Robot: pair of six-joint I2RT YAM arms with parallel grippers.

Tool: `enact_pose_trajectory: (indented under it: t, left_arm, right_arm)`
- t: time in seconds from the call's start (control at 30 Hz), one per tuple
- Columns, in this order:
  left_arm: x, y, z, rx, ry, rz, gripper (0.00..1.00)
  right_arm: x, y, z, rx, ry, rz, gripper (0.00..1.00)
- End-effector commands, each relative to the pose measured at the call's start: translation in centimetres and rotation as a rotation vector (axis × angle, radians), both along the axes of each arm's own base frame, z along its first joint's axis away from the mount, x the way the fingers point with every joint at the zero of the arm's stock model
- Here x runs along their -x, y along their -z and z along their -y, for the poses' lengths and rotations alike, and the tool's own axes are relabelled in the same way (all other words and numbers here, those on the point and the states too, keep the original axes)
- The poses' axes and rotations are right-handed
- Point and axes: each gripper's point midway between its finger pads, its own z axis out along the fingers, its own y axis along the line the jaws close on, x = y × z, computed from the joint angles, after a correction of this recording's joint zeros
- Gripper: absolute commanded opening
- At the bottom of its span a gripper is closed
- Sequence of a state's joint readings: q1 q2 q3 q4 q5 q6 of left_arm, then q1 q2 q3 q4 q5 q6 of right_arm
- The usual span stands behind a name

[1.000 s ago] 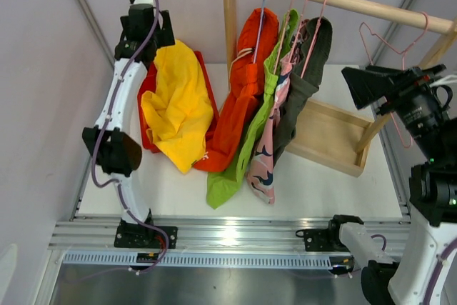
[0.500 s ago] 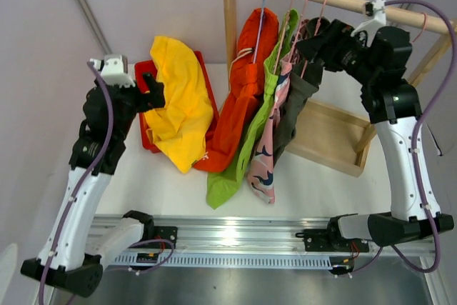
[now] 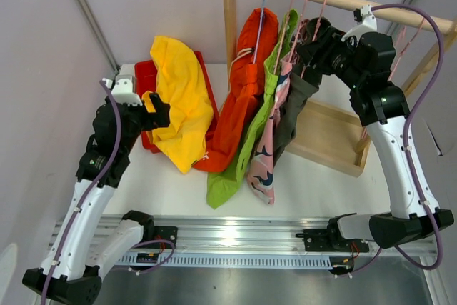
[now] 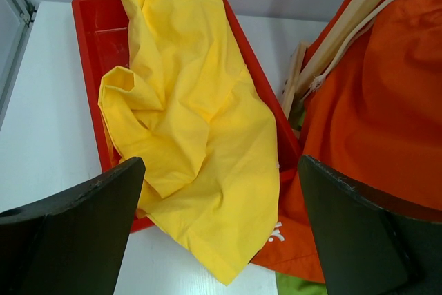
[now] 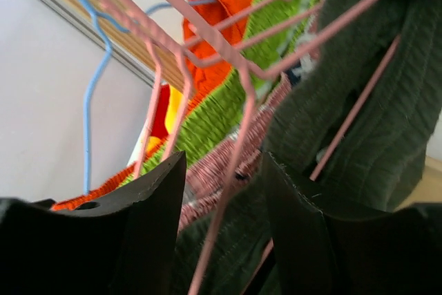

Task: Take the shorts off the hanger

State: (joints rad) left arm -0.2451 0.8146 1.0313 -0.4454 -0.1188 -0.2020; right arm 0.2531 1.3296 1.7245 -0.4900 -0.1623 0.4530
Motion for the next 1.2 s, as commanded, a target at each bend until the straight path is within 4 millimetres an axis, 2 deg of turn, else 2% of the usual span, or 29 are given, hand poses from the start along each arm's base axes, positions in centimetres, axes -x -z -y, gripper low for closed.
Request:
enact_pose_trajectory:
  t: [0.0, 0.1, 0.2, 0.23, 0.33, 0.43, 0.5, 0.53, 0.57, 0.6, 0.63, 0.67, 0.7, 0.73, 0.77, 0.8, 0.83, 0.87, 0.9, 0.93, 0.97, 1.0, 1.03, 1.17]
  left_arm:
    - [0.0, -1.0, 0.7, 0.033, 0.030, 0.058, 0.99]
    - [-0.2, -0.6, 0.9, 0.035, 0.036, 0.050, 0.99]
    - [-0.3, 0.0, 0.8, 0.030, 0.028, 0.039, 0.99]
    - [-0.3, 0.1, 0.8, 0.028, 0.029, 0.039, 0.99]
    - [-0.1, 0.3, 0.9, 0.020, 0.041, 0.041, 0.99]
    - [0.4, -1.1, 1.7, 0.011, 0.086, 0.079, 0.99]
    - [1.4, -3.2, 3.2, 0.009, 0.141, 0.144, 0.99]
    - [2.3, -4.6, 4.7, 0.019, 0.195, 0.188, 0.99]
    - [3.0, -6.3, 5.4, 0.027, 0.222, 0.225, 0.99]
    - [3.5, -7.1, 6.3, 0.026, 0.255, 0.241, 0.99]
    - [4.5, -7.7, 8.3, 0.033, 0.329, 0.247, 0.99]
    - [4.7, -9.8, 9.3, 0.045, 0.352, 0.271, 0.99]
    - [5.2, -10.2, 10.5, 0.038, 0.398, 0.272, 0.99]
    - [6.3, -10.4, 13.0, 0.042, 0.490, 0.269, 0.99]
    - [6.6, -12.1, 14.4, 0.052, 0.527, 0.289, 0.99]
    - [7.0, -12.5, 15.8, 0.040, 0.566, 0.300, 0.99]
    - [8.5, -12.7, 17.9, 0.043, 0.642, 0.305, 0.99]
    - [9.1, -14.3, 18.9, 0.061, 0.670, 0.337, 0.99]
    - [9.1, -13.8, 20.8, 0.044, 0.705, 0.325, 0.99]
    - [10.4, -13.9, 22.5, 0.051, 0.768, 0.327, 0.99]
    - [10.9, -14.9, 23.6, 0.074, 0.800, 0.350, 0.99]
    - [11.4, -14.2, 25.6, 0.071, 0.857, 0.338, 0.99]
    - [12.6, -14.9, 27.0, 0.098, 0.902, 0.359, 0.99]
    - [14.8, -14.4, 31.7, 0.138, 1.028, 0.363, 0.99]
  right_arm:
    - [0.6, -1.7, 0.9, -0.004, 0.046, 0.083, 0.53]
    - [-0.1, -0.9, 0.9, 0.007, 0.052, 0.068, 0.50]
    - [-0.9, -0.4, 0.7, 0.010, 0.050, 0.061, 0.34]
    - [-1.1, -0.5, 0.6, 0.009, 0.052, 0.067, 0.20]
    - [-1.3, -1.1, 0.7, 0.006, 0.061, 0.085, 0.00]
    - [-0.6, -3.0, 1.2, -0.003, 0.074, 0.126, 0.00]
    - [0.7, -5.1, 1.9, -0.014, 0.099, 0.174, 0.00]
    - [1.2, -5.7, 2.3, -0.010, 0.108, 0.183, 0.00]
    - [2.0, -7.1, 2.8, -0.021, 0.129, 0.211, 0.00]
    - [2.9, -8.1, 3.2, -0.028, 0.139, 0.228, 0.00]
    - [3.4, -8.4, 3.5, -0.024, 0.146, 0.223, 0.00]
    - [4.4, -9.9, 4.0, -0.035, 0.159, 0.255, 0.00]
    - [4.9, -10.5, 4.4, -0.039, 0.171, 0.260, 0.00]
    - [5.6, -10.8, 5.0, -0.039, 0.194, 0.258, 0.00]
    - [6.4, -11.7, 5.3, -0.051, 0.204, 0.276, 0.00]
    - [7.0, -12.0, 5.6, -0.056, 0.212, 0.282, 0.00]
    - [7.9, -12.5, 5.9, -0.064, 0.216, 0.294, 0.00]
    - [8.3, -12.8, 6.1, -0.069, 0.224, 0.299, 0.00]
    - [8.7, -12.7, 6.2, -0.085, 0.226, 0.287, 0.00]
    - [9.0, -12.7, 6.4, -0.097, 0.233, 0.283, 0.00]
    - [9.6, -13.0, 6.4, -0.112, 0.228, 0.289, 0.00]
    - [10.0, -13.0, 6.4, -0.134, 0.223, 0.282, 0.00]
    - [10.3, -12.8, 6.4, -0.144, 0.221, 0.267, 0.00]
    - [11.3, -12.3, 6.3, -0.184, 0.206, 0.251, 0.00]
